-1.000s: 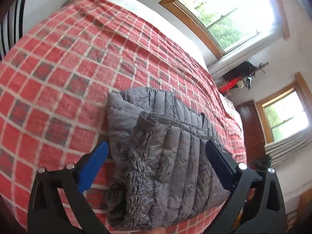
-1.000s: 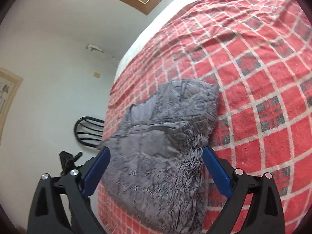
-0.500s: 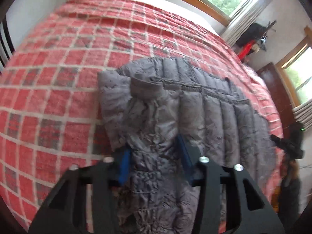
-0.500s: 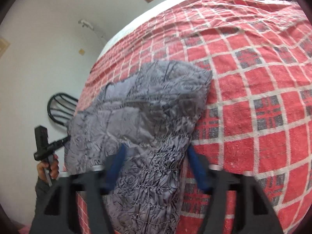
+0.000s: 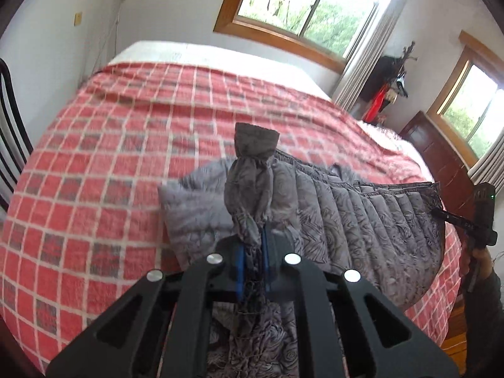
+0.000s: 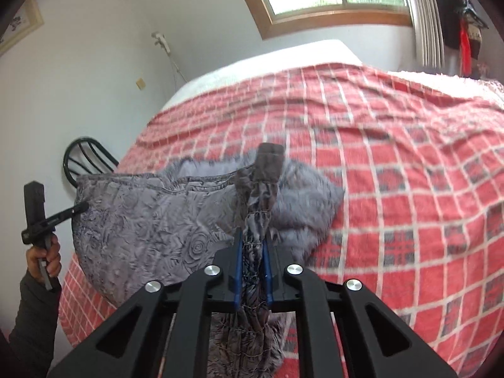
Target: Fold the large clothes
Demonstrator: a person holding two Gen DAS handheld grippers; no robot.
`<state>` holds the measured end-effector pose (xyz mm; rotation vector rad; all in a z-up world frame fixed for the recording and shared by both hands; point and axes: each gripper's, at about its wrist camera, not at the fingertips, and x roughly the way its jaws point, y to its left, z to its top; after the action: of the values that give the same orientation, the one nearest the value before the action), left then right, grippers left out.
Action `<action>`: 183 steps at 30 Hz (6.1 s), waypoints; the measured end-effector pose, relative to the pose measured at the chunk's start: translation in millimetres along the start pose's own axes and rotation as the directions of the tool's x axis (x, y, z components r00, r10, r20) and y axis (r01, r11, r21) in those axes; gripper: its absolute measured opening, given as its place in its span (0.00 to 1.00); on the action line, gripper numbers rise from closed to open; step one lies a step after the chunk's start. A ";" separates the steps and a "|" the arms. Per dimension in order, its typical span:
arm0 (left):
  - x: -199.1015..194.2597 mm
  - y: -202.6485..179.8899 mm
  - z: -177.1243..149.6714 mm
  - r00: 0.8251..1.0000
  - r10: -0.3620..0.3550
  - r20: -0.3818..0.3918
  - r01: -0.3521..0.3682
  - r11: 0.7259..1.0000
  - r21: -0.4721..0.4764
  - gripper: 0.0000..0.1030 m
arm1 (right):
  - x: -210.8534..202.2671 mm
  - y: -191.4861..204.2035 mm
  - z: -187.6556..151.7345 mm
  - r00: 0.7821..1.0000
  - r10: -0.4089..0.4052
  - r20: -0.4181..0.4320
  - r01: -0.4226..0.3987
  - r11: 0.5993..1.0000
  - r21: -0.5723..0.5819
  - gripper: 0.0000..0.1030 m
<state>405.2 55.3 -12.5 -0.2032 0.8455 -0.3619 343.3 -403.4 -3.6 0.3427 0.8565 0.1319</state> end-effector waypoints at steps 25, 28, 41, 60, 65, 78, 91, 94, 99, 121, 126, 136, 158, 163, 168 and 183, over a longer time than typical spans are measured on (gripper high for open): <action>175.8 83.4 54.2 0.962 0.029 -0.271 -0.073 0.985 -0.157 0.09 | 172.8 -74.8 61.5 0.964 -0.120 -0.235 0.150 0.982 0.113 0.11; 169.1 84.9 57.0 0.961 0.029 -0.276 -0.074 0.985 -0.156 0.21 | 168.0 -70.3 60.9 0.962 -0.141 -0.232 0.169 0.980 0.103 0.20; 93.3 47.3 27.5 0.959 -0.126 -0.252 0.092 0.985 -0.144 0.59 | 76.3 1.1 16.6 0.986 -0.034 -0.162 0.035 0.999 0.004 0.43; 66.2 125.9 -1.7 0.943 -0.135 -0.303 0.036 0.950 -0.310 0.87 | 73.2 175.5 -75.8 0.974 -0.071 -0.214 -0.004 0.943 -0.333 0.59; 83.6 130.0 -15.6 0.949 -0.168 -0.265 0.071 0.937 -0.341 0.86 | 88.8 257.3 -115.0 0.981 -0.027 -0.190 -0.065 0.884 -0.462 0.62; 141.0 100.0 11.3 0.904 -0.257 -0.341 0.153 0.941 -0.303 0.45 | 152.0 346.6 -141.5 0.986 -0.070 -0.149 -0.042 0.765 -0.643 0.69; 121.2 77.3 35.4 0.920 -0.192 -0.342 0.113 0.965 -0.237 0.18 | 148.2 340.5 -129.4 0.990 -0.060 -0.129 -0.033 0.785 -0.619 0.69; 121.4 77.5 32.8 0.922 -0.190 -0.338 0.110 0.964 -0.242 0.18 | 142.5 340.6 -128.5 0.992 -0.053 -0.116 -0.030 0.790 -0.612 0.69; 117.3 79.8 25.5 0.925 -0.191 -0.328 0.109 0.961 -0.253 0.18 | 137.5 334.7 -124.0 0.995 -0.043 -0.093 -0.021 0.807 -0.590 0.69; 102.7 69.8 29.8 0.934 -0.165 -0.317 0.088 0.966 -0.244 0.17 | 129.7 307.9 -124.5 0.998 0.009 -0.056 -0.036 0.867 -0.497 0.78; 100.0 66.7 31.2 0.936 -0.156 -0.317 0.081 0.968 -0.237 0.17 | 128.2 304.0 -125.3 0.998 0.006 -0.057 -0.034 0.867 -0.498 0.78; 101.0 64.9 29.7 0.937 -0.143 -0.318 0.070 0.970 -0.232 0.17 | 125.3 298.0 -123.8 0.999 0.005 -0.053 -0.030 0.876 -0.482 0.82; 88.4 62.4 27.2 0.957 -0.169 -0.236 0.111 0.964 -0.240 0.17 | 129.0 296.7 -124.2 0.999 0.033 -0.015 -0.036 0.890 -0.454 0.92; 90.6 67.2 22.3 0.959 -0.189 -0.212 0.129 0.955 -0.268 0.17 | 145.9 297.2 -128.8 0.998 0.031 -0.046 -0.049 0.889 -0.455 0.92; 92.2 70.4 23.4 0.953 -0.210 -0.218 0.144 0.948 -0.283 0.17 | 153.3 296.7 -128.6 0.999 0.043 -0.034 -0.054 0.887 -0.459 0.92; 58.8 29.8 46.4 0.947 -0.241 -0.212 0.176 0.942 -0.284 0.17 | 125.5 302.6 -135.6 0.998 0.030 0.050 0.000 0.860 -0.510 0.92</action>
<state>483.1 61.2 -32.5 -0.5066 1.1196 -0.4816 329.0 -55.6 -70.3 -0.1477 0.7304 0.3554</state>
